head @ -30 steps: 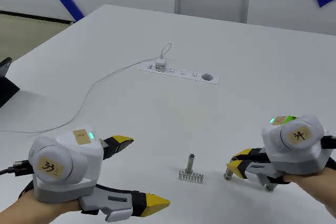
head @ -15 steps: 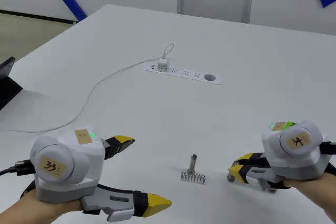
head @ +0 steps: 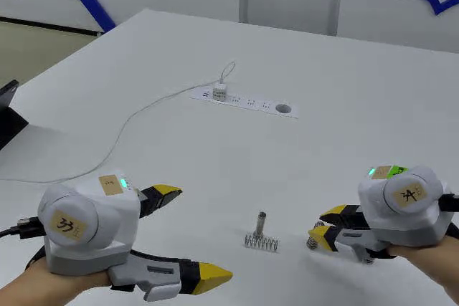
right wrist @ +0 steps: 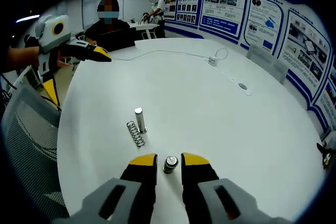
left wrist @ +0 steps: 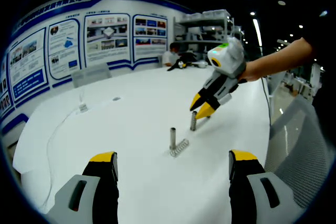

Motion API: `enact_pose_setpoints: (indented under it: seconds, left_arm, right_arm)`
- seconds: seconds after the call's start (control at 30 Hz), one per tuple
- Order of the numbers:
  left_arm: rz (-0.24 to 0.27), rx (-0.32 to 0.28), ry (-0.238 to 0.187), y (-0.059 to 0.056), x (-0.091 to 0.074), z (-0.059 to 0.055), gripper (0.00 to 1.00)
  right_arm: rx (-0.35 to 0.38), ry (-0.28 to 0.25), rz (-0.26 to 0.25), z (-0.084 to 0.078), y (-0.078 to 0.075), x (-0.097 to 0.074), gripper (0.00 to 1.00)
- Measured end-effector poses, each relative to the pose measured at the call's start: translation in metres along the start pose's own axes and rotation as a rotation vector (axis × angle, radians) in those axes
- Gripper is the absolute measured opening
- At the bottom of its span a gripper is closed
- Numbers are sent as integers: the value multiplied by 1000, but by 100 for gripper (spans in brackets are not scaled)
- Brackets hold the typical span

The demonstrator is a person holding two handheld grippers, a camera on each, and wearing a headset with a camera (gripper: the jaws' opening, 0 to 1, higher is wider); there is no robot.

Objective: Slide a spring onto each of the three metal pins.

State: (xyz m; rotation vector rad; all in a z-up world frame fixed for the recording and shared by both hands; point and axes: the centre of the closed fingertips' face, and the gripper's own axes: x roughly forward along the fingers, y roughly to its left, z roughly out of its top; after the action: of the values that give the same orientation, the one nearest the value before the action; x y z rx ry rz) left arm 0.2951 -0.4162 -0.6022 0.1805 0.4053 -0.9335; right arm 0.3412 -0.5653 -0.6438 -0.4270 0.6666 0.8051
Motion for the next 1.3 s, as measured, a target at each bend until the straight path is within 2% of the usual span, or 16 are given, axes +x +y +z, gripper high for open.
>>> enact_pose_setpoints:
  seconds: [0.1, 0.2, 0.33, 0.57, 0.73, 0.83, 1.03, 1.3]
  left_arm:
    - [2, -1, -5, 1, 0, 1, 89]
    - [2, 2, -2, 4, -1, 1, 89]
    - [9, 2, -5, 11, -3, 4, 88]
    - [2, 6, -10, 8, 1, 6, 88]
    - [-4, -8, 0, 8, 0, -2, 87]
    - [2, -10, 10, 10, -2, -7, 87]
    - [20, -24, 17, 16, -7, -11, 86]
    - [23, -28, 26, 19, -9, -13, 86]
  right_arm:
    - [-22, -28, -3, 9, 1, -3, 19]
    - [-41, -73, 33, 23, 10, -5, 19]
    - [-80, -80, 66, 30, 22, -3, 19]
    - [-117, -35, 118, 22, 42, 15, 19]
    - [-131, -26, 166, 20, 54, 25, 19]
    - [-139, -8, 173, 17, 56, 33, 19]
    - [-136, 14, 173, 11, 62, 45, 19]
    - [-161, 51, 147, 6, 56, 58, 18]
